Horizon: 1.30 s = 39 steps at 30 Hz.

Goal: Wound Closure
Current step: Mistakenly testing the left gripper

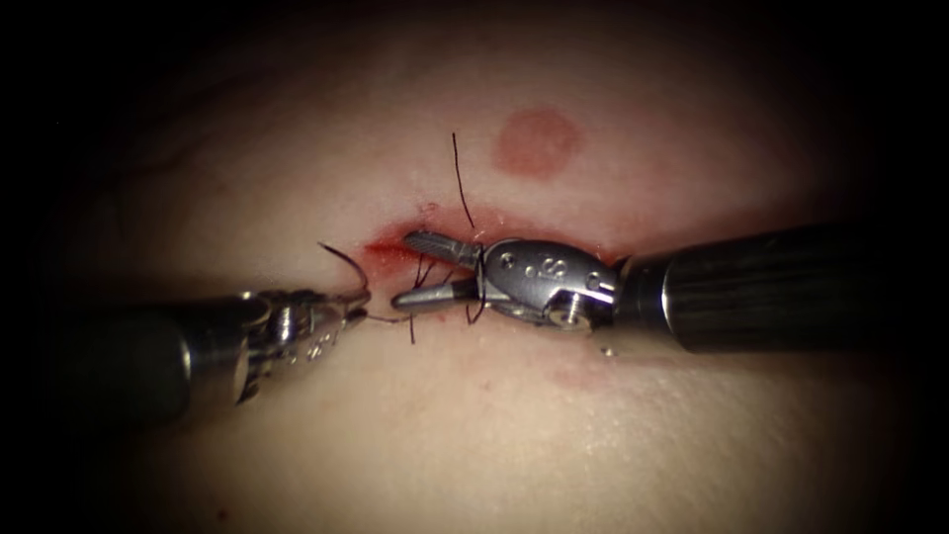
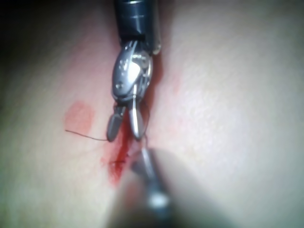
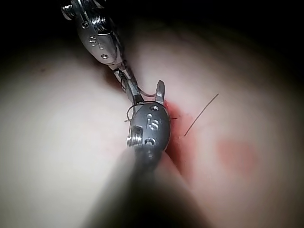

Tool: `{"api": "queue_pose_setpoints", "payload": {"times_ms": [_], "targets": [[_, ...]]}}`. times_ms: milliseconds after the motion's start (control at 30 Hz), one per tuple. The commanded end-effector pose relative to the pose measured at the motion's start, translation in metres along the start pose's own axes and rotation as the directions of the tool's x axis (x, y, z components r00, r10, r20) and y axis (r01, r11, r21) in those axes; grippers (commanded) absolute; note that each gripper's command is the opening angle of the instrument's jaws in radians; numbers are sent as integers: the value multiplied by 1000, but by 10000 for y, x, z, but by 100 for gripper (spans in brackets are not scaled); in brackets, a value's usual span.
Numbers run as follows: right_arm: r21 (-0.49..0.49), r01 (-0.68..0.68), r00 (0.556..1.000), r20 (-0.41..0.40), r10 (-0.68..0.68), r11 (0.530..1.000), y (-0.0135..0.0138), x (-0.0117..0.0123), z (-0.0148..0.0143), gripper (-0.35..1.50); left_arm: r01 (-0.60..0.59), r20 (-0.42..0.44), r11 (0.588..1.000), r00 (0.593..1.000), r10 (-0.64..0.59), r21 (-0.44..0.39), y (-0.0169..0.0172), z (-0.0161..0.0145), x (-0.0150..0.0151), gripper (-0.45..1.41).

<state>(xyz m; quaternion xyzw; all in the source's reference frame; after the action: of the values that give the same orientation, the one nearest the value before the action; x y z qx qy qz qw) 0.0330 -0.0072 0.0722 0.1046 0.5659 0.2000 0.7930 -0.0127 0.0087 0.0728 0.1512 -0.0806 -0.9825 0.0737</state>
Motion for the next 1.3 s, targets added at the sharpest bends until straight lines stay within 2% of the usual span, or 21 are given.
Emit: {"api": "queue_pose_setpoints", "payload": {"times_ms": [33, 200, 333, 433, 467, 633, 733, 800, 867, 900, 933, 967, 1000, 1067, 1100, 1200, 1300], "targets": [[2, -2, 1000, 0, 2, 1000, -3, -5, 7, 83, 1, -5, 1000, 1000, -1, -6, 3, 6, 4, -35], [2, -2, 1000, 0, 2, 1000, -2, -5, 8, 83, 19, -28, 1000, 999, -19, -2, -1, 1, 3, -35], [2, -2, 1000, 0, 2, 1000, -2, -5, 8, 83, 12, -83, 1000, 996, -12, -1, -3, -16, 1, -35], [2, -2, 1000, 0, 2, 1000, -2, -5, 8, 83, 34, -135, 999, 990, -35, -5, -5, -39, 1, -35], [1, -2, 1000, 0, 2, 1000, -2, -5, 8, 81, 54, -170, 999, 984, -53, -1, -8, -60, 2, -35], [2, -2, 1000, 0, 2, 1000, -3, -5, 8, 81, 99, -317, 994, 943, -105, -35, -17, -113, 5, -35], [2, -2, 1000, 0, 2, 1000, -3, -5, 8, 81, 118, -462, 989, 875, -145, -87, -29, -136, -1, -35], [2, -2, 1000, 0, 2, 1000, -3, -4, 9, 81, 139, -510, 983, 841, -180, -117, -34, -137, -4, -35], [2, -2, 1000, 0, 2, 1000, -4, -5, 9, 81, 172, -583, 972, 777, -235, -163, -38, -133, -7, -35], [2, -2, 1000, 0, 2, 1000, -4, -5, 9, 81, 190, -620, 963, 737, -270, -193, -39, -131, -8, -35], [2, -2, 1000, 0, 2, 1000, -4, -5, 9, 81, 208, -666, 950, 679, -310, -231, -41, -126, -10, -35], [2, -1, 1000, 0, 1, 1000, -4, -5, 8, 81, 222, -733, 928, 569, -373, -300, -43, -117, -13, -35], [2, -2, 1000, 0, 2, 1000, -4, -5, 8, 81, 218, -759, 918, 516, -397, -331, -44, -111, -15, -35], [2, -2, 1000, 0, 2, 1000, -4, -4, 8, 81, 230, -781, 902, 452, -431, -365, -46, -103, -17, -35], [2, -3, 1000, 0, 3, 1000, -4, -4, 8, 81, 233, -799, 894, 402, -447, -383, -47, -96, -16, -35], [3, -3, 1000, 0, 3, 1000, -4, -3, 8, 81, 226, -824, 896, 354, -442, -383, -50, -92, -10, -35], [3, -3, 1000, 0, 3, 1000, -4, -3, 7, 81, 210, -836, 898, 331, -438, -387, -53, -92, -4, -35]]}}
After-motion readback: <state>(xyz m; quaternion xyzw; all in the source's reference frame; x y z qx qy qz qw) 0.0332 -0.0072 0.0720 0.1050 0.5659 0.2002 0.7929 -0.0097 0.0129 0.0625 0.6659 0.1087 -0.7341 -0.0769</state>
